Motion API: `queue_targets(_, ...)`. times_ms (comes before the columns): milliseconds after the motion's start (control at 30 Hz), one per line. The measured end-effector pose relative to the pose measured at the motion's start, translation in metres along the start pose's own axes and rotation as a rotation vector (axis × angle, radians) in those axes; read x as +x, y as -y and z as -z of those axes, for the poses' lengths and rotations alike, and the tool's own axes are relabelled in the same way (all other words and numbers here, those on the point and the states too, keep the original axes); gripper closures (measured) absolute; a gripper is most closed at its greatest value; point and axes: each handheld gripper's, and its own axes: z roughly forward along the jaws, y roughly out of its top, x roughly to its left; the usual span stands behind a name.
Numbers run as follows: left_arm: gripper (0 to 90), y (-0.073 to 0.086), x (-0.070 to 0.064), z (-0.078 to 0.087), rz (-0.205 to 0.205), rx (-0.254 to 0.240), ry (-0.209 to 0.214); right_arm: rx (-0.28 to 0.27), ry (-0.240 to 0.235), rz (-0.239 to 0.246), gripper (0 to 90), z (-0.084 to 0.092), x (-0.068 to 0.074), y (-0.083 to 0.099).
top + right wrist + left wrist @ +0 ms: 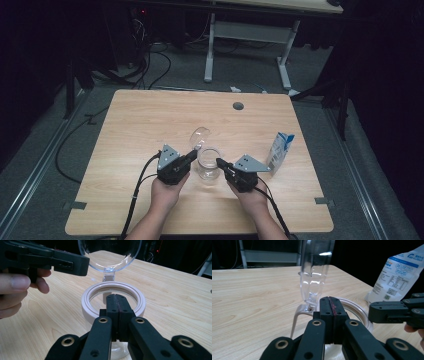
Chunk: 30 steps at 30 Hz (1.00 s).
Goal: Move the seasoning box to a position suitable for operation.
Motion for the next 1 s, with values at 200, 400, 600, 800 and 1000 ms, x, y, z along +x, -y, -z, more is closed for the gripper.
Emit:
queue_targets(200, 89.8, -0.001, 0.005, 0.000, 0.005, 0.005, -0.010, -0.001, -0.002, 0.001, 90.0, 0.000, 0.000, 0.000)
queue_targets(400, 89.0, 0.000, 0.003, 0.002, -0.007, 0.015, -0.008, -0.001, -0.003, -0.001, 90.0, 0.000, 0.000, 0.000)
queue_targets(600, 88.1, 0.004, 0.004, 0.006, -0.029, 0.037, -0.007, -0.014, -0.022, -0.015, 89.9, 0.003, -0.001, -0.001)
queue_targets(800, 86.7, 0.012, 0.006, 0.018, -0.057, 0.065, -0.018, -0.031, -0.009, -0.024, 88.8, 0.009, -0.005, -0.003)
queue_targets(1000, 83.2, 0.031, 0.010, 0.030, -0.092, 0.134, -0.035, -0.011, 0.031, -0.041, 84.1, 0.017, -0.012, 0.003)
